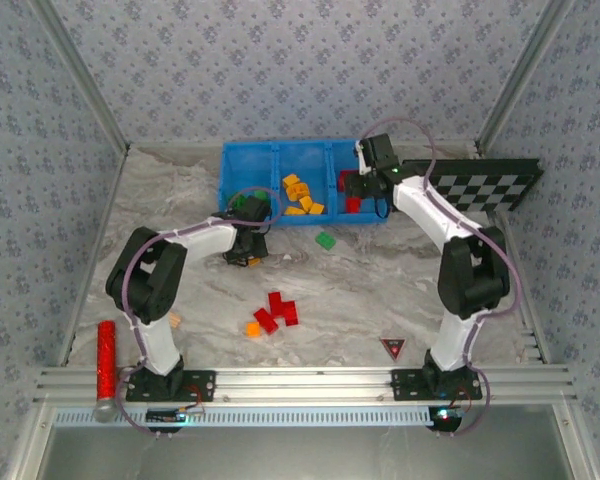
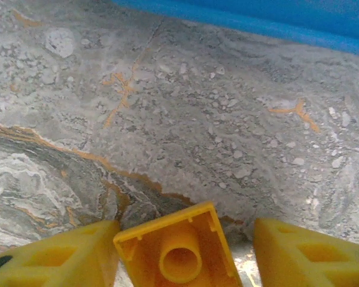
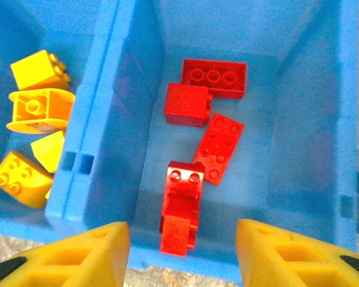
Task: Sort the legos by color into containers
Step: Pick up the lego from the center of the table.
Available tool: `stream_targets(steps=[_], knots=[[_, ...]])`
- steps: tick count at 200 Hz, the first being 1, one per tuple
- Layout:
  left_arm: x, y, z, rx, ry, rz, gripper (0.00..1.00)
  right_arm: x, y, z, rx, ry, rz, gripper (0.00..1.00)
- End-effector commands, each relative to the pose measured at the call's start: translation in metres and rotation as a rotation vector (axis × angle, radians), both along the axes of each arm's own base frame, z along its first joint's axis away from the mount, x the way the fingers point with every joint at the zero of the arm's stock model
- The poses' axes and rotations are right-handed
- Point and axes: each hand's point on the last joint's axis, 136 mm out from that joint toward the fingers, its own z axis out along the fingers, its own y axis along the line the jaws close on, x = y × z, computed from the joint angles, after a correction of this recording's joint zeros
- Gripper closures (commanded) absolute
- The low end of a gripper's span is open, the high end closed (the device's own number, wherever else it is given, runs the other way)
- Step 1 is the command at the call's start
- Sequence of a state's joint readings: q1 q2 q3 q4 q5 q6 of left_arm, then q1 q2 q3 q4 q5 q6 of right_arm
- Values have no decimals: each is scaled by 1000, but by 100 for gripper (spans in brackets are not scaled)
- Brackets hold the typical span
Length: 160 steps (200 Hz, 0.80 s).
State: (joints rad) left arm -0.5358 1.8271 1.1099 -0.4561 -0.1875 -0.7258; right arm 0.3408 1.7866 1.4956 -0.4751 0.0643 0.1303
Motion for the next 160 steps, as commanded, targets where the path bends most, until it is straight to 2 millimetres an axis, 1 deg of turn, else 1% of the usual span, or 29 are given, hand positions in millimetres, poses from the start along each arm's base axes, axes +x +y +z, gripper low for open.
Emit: stream_targets(steps=[1,19,32,47,72,76,77,79,85,98,109,122,132,160], knots=[[1,-9,-12,-49,30,4,46,-19,-11,17,-6,-20,-27,47],[-2,-9,-20,-52,51,5,49,-31,-15,23,11,-28,-37,46],[-5,-10,-26,-58,69,2,52,-40,-17,22,25,-24,-44,45],[-9,-9,-30,-58,89,-2,59,-52,-19,20,43,-12,-52,45],[-16,-6,-31,-41,108,-19,70,-76,-19,8,92,24,-55,45],[-17,-6,-30,-38,110,-21,72,-77,-19,11,104,21,-56,45],[-17,-5,-29,-37,110,-22,72,-81,-20,4,100,35,-57,45],[-17,-5,-28,-36,108,-22,73,-84,-21,-1,101,49,-59,44],[-18,-4,-26,-32,108,-31,74,-92,-20,-7,106,66,-58,45],[-19,-5,-16,-17,100,-51,78,-104,-22,-18,112,96,-64,45],[-19,-6,-5,1,84,-70,79,-113,-21,-26,128,119,-62,44],[-15,-10,14,22,52,-99,79,-125,-17,-36,153,154,-54,44],[-12,-14,30,41,24,-121,80,-133,-10,-43,176,178,-37,44],[3,-34,76,48,-75,-178,80,-156,10,-58,185,228,3,43]])
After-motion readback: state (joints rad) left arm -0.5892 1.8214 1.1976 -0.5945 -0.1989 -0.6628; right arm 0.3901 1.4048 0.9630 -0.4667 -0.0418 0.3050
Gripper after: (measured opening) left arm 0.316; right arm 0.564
